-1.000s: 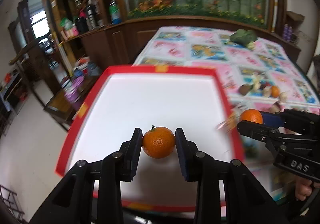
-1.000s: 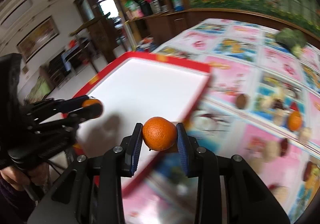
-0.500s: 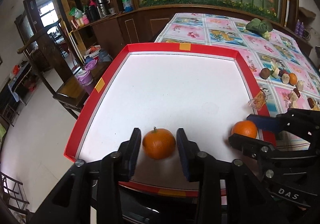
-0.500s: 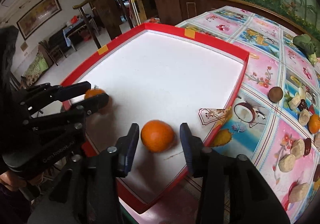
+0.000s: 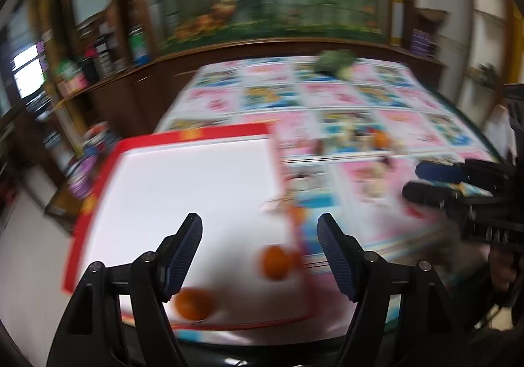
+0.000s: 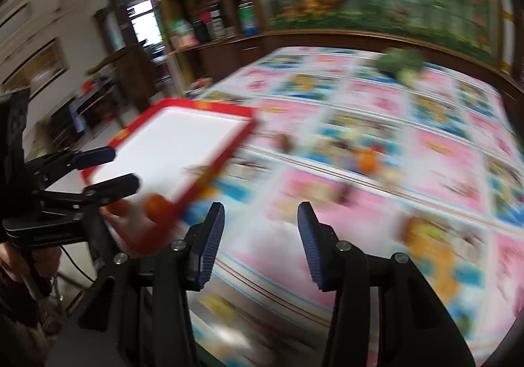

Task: Organize fruits
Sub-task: 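Grasp a brown round fruit with the right tool while the left grasps a pale rice cake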

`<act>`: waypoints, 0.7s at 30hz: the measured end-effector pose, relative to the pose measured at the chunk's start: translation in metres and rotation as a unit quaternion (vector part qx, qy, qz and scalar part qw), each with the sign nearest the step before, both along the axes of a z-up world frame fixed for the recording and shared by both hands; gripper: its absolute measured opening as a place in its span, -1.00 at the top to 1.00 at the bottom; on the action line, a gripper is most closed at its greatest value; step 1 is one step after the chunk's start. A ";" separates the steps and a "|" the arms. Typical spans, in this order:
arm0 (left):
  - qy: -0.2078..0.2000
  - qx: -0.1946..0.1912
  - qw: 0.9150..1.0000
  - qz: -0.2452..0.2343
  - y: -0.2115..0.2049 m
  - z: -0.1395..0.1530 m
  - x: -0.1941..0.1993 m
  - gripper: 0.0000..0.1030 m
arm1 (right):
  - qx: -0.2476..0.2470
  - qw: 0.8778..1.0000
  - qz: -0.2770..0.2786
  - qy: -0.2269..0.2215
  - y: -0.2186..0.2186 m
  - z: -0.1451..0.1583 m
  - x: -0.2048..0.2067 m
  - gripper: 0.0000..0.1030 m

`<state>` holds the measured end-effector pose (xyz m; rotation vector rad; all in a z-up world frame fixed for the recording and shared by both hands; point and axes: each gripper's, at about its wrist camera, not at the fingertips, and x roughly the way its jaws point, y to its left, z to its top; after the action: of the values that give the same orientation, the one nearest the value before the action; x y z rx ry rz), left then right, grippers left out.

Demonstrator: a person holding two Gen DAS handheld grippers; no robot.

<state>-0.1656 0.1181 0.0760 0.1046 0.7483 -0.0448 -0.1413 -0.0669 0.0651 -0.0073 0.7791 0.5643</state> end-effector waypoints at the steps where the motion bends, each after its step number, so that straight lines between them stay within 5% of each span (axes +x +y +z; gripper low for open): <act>1: 0.002 -0.002 1.000 -0.025 -0.014 -0.001 0.001 -0.43 | -0.010 1.000 -0.020 0.000 -0.017 -0.001 -0.003 0.00; 8: 0.027 -0.008 0.993 -0.112 -0.082 -0.010 0.021 -0.43 | -0.058 0.991 -0.118 0.028 -0.103 -0.025 -0.016 -0.01; 16: 0.061 -0.009 0.988 -0.142 -0.115 -0.025 0.038 -0.43 | -0.042 0.989 -0.130 0.057 -0.122 -0.042 -0.013 0.00; 21: 0.078 -0.014 0.987 -0.137 -0.116 -0.031 0.045 -0.43 | -0.037 0.991 -0.108 0.066 -0.114 -0.046 -0.009 0.29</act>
<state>-0.1201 0.0021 0.0449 0.1787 0.8846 -0.3276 -0.1507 -0.1805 0.0192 0.0465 0.9159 0.3323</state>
